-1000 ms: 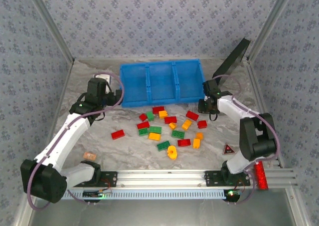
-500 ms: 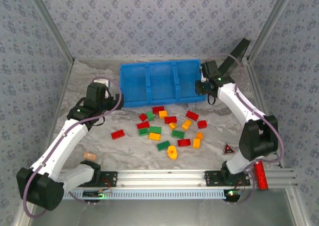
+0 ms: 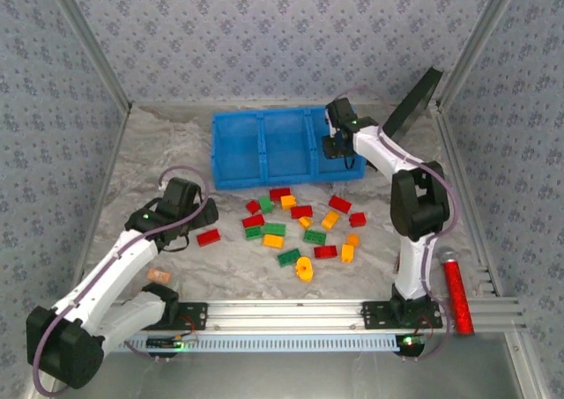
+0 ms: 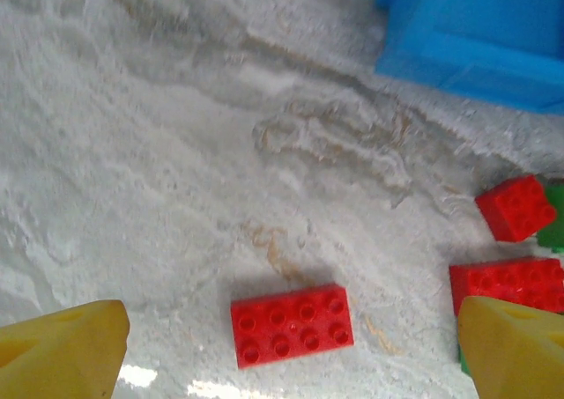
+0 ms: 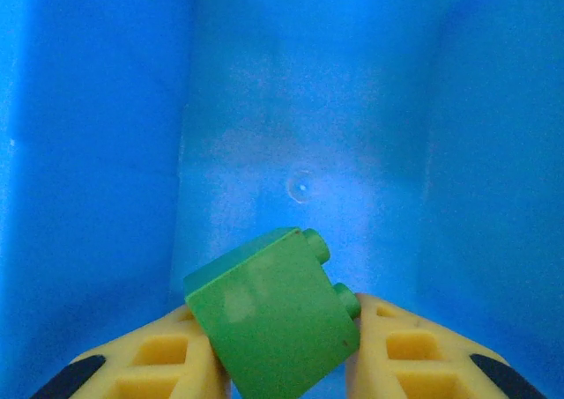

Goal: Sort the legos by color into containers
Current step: Place the lego in the container.

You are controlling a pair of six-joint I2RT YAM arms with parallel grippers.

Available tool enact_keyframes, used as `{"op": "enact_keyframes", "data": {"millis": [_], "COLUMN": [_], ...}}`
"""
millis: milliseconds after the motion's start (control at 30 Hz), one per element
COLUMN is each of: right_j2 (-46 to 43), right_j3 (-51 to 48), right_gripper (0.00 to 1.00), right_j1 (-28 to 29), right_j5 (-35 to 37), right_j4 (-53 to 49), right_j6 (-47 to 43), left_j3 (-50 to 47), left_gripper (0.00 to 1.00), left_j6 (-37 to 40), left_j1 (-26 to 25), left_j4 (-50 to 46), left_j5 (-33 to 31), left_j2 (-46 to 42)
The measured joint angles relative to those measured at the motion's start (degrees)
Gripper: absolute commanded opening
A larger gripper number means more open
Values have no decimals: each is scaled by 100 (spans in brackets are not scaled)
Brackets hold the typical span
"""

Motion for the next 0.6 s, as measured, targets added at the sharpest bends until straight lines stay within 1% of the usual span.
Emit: {"op": "enact_keyframes", "data": {"millis": [167,300,467,600], "right_j2": [411,566,579,579], "right_j3": [238,264,264,264], "right_gripper": [33,35,36,41], "right_j1": [42,42,42,42], "right_j5": [7,7,4,0], "right_j4": [0,-4,-17,-17], "right_j6": [-20,-20,-20,-22], "left_j3": [-345,-627,-730,-782], "left_gripper": [95,95,95,96], "left_j6": [-599,-927,-1132,-1130], "left_j1": [-310,-398,-546,-573], "left_j4": [-151,-131,72,363], "left_j5": [15,107,199,219], "left_j2": [9,190,533,717]}}
